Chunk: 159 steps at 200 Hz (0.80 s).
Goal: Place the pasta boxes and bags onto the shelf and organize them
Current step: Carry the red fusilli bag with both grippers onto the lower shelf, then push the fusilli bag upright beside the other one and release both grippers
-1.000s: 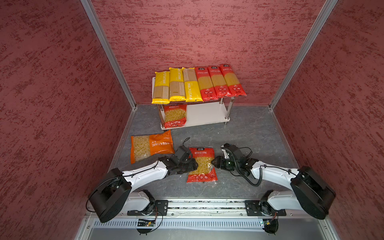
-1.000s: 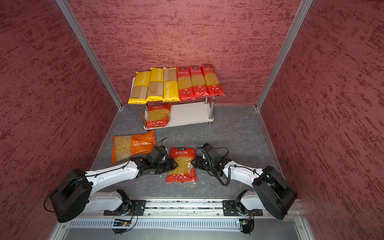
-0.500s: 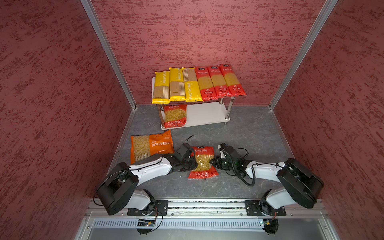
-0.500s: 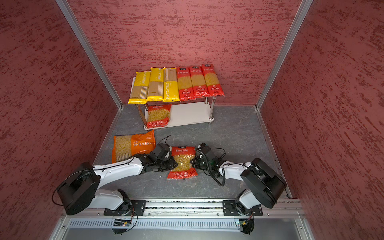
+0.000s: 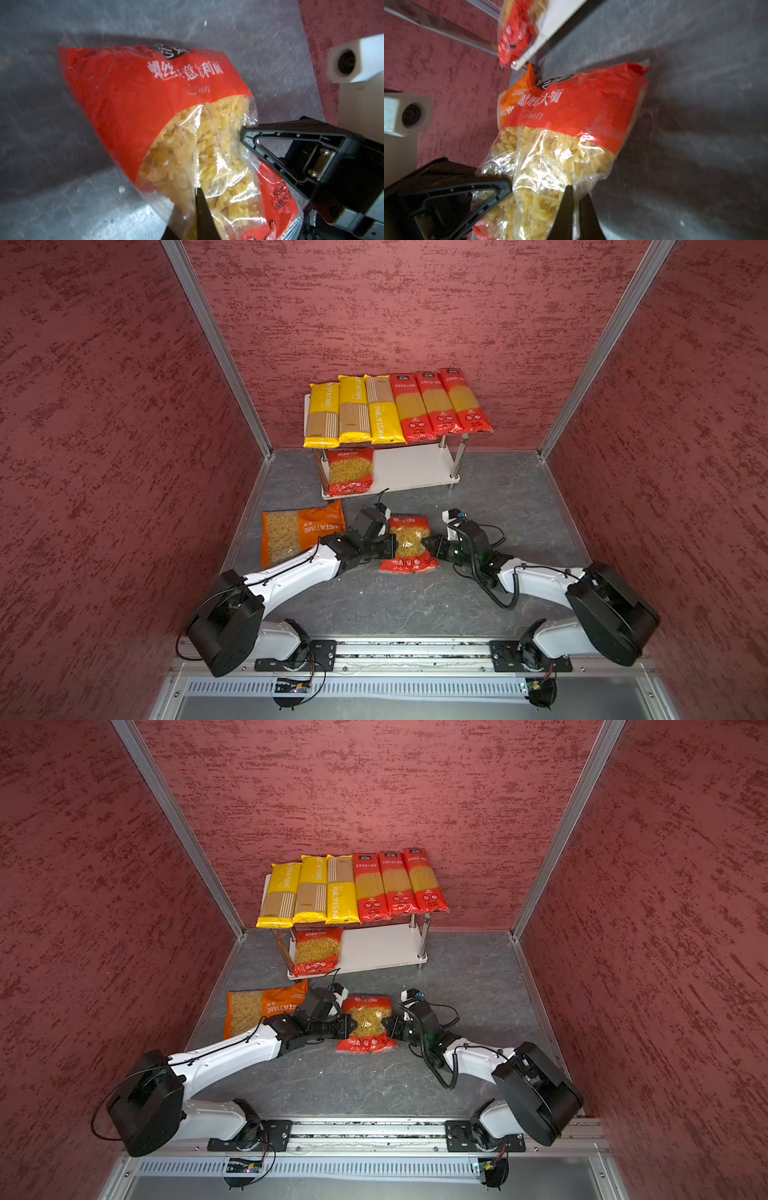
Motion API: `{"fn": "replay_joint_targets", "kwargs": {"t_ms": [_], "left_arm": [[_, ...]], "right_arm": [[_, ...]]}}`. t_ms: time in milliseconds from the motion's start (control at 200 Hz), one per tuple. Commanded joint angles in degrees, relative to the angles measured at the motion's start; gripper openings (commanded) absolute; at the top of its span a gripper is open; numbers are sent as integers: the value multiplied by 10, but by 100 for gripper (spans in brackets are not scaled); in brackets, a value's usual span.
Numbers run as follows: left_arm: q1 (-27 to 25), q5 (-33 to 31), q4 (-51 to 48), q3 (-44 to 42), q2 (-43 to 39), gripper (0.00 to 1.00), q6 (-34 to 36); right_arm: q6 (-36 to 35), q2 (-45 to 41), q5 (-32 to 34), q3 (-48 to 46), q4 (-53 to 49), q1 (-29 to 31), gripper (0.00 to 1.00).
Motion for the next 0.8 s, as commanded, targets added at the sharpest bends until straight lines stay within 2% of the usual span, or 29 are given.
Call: {"fn": "replay_joint_targets", "kwargs": {"t_ms": [0,105,346,536,711,792], "left_arm": [[24,-39,120,44,4,0,102],[51,-78,198,62,43,0,142],[105,-104,312,143,181,0,182],[135,-143,329,221,276,1,184],[156,-143,314,275,330,2,172],[164,-132,286,305,350,3,159]], "right_arm": [[-35,35,11,73,130,-25,0],[-50,104,11,140,173,-54,0],[-83,286,45,308,250,-81,0],[-65,417,82,445,248,-88,0],[-54,491,92,549,206,-92,0],[-56,514,88,596,157,-92,16]]}}
